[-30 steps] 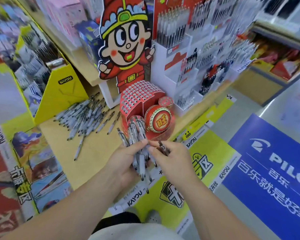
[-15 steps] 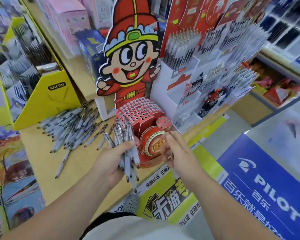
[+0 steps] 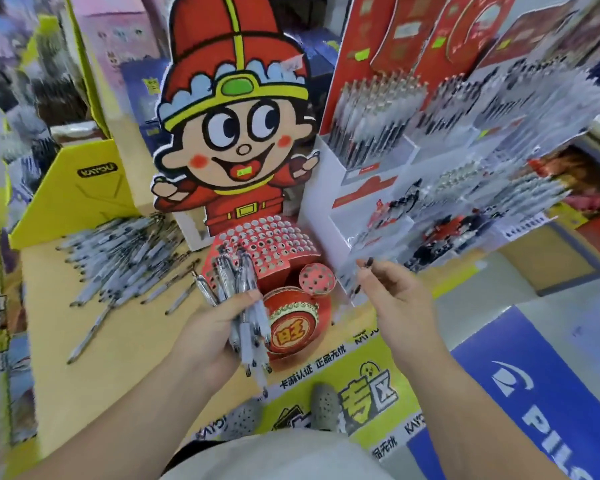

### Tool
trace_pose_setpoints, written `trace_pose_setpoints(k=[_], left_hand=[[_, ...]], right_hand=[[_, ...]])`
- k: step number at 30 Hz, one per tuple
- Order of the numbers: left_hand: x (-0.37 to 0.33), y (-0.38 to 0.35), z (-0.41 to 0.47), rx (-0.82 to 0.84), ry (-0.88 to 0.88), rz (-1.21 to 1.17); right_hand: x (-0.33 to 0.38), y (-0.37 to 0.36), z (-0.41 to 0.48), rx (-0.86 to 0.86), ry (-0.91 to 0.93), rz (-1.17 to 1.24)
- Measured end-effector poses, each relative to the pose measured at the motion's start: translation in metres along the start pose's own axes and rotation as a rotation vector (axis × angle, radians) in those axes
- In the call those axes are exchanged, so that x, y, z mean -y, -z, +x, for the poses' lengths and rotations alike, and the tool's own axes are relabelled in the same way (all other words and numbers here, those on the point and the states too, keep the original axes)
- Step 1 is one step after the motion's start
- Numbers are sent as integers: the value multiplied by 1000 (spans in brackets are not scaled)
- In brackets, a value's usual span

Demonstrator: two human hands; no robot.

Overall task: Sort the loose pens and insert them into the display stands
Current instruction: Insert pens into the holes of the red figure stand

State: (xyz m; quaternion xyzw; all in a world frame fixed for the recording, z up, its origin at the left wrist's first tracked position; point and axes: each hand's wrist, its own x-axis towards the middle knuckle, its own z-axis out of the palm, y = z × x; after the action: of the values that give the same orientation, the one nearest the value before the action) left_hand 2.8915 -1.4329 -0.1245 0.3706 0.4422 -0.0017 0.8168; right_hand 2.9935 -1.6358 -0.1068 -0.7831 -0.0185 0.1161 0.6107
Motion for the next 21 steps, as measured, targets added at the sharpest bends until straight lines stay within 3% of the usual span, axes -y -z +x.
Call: trace_pose_setpoints(k=[9, 21], left_hand=[[28, -59, -12, -220, -81, -94], [38, -66, -17, -282, -154, -245]], right_hand=[[-14, 43, 74, 190, 123, -80], [-18, 24, 111, 347, 253, -299]])
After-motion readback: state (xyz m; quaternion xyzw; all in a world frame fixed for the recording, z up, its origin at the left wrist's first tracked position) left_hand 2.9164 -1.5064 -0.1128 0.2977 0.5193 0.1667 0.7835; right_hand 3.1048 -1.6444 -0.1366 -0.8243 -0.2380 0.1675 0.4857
